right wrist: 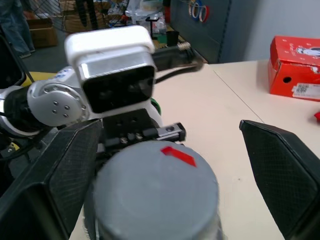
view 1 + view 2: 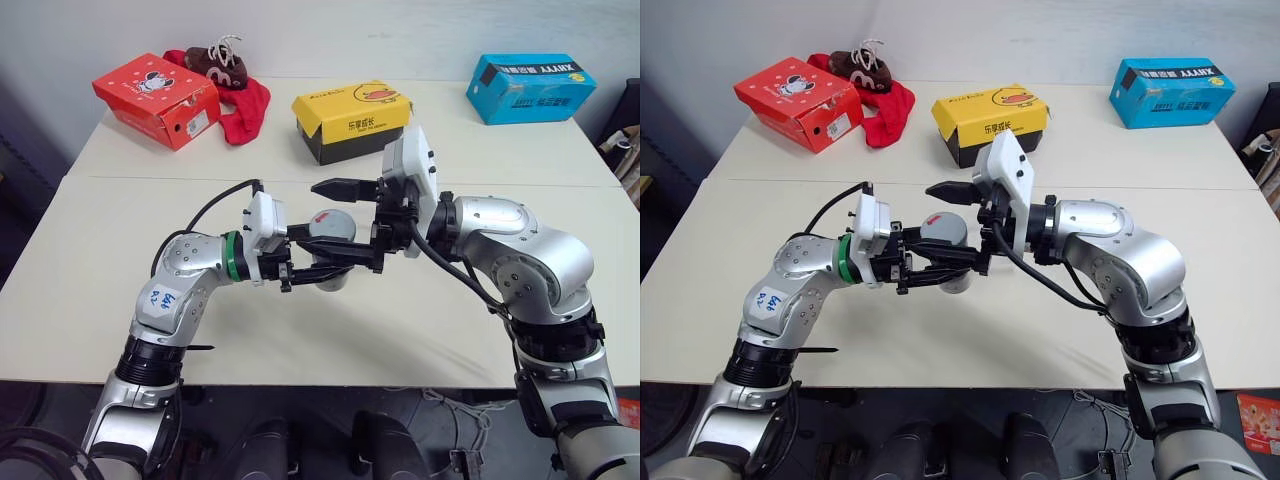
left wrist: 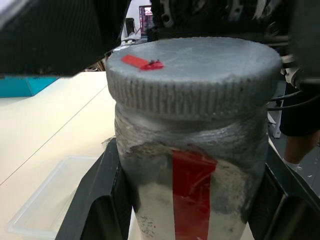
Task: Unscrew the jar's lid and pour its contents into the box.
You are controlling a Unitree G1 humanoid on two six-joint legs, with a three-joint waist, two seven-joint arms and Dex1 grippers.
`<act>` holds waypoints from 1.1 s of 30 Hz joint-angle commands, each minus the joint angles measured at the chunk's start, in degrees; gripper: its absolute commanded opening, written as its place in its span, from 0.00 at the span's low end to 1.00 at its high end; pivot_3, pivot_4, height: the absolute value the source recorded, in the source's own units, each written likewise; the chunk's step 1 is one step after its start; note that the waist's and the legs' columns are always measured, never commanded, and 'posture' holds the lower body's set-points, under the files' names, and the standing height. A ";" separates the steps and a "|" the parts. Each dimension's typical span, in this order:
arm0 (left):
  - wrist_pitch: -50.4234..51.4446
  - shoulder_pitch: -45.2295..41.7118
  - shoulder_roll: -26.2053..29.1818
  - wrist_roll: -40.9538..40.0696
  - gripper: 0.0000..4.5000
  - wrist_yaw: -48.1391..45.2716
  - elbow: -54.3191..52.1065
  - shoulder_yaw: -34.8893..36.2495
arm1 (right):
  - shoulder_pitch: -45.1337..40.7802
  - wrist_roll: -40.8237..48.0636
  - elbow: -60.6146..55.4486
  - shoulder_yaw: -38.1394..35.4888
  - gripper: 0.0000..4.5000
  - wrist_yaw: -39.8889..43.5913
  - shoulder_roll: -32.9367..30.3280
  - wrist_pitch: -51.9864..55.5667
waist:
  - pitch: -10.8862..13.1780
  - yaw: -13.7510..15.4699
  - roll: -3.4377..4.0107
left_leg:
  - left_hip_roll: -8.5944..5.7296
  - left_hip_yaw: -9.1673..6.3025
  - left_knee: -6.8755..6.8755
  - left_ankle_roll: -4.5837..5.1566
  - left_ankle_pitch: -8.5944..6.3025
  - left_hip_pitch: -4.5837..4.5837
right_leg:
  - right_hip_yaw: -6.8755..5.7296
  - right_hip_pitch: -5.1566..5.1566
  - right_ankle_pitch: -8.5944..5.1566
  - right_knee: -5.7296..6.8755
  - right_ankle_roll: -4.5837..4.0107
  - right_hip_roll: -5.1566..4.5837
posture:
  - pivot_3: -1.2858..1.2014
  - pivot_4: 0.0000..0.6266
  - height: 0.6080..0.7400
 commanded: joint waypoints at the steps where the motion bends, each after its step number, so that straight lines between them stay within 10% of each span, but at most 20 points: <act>1: -0.19 -0.15 -0.22 -0.21 0.52 0.18 -1.30 0.13 | -0.59 -0.34 -0.06 -1.00 1.00 0.77 0.33 -1.80 | 0.00 0.02 0.00 | 0.00 0.00 0.00 0.00 0.00 0.00 | 0.00 0.00 0.00 0.00 0.00 0.00 | 0.52 0.24 1.00; 33: -0.45 0.35 0.11 0.01 0.52 -0.06 -1.20 0.25 | 4.20 5.07 -0.56 -5.83 1.00 6.75 -3.01 -1.43 | 0.00 0.06 0.00 | 0.01 -0.01 0.00 0.00 0.00 0.00 | 0.01 0.00 0.00 0.00 0.00 0.00 | 0.52 0.24 1.00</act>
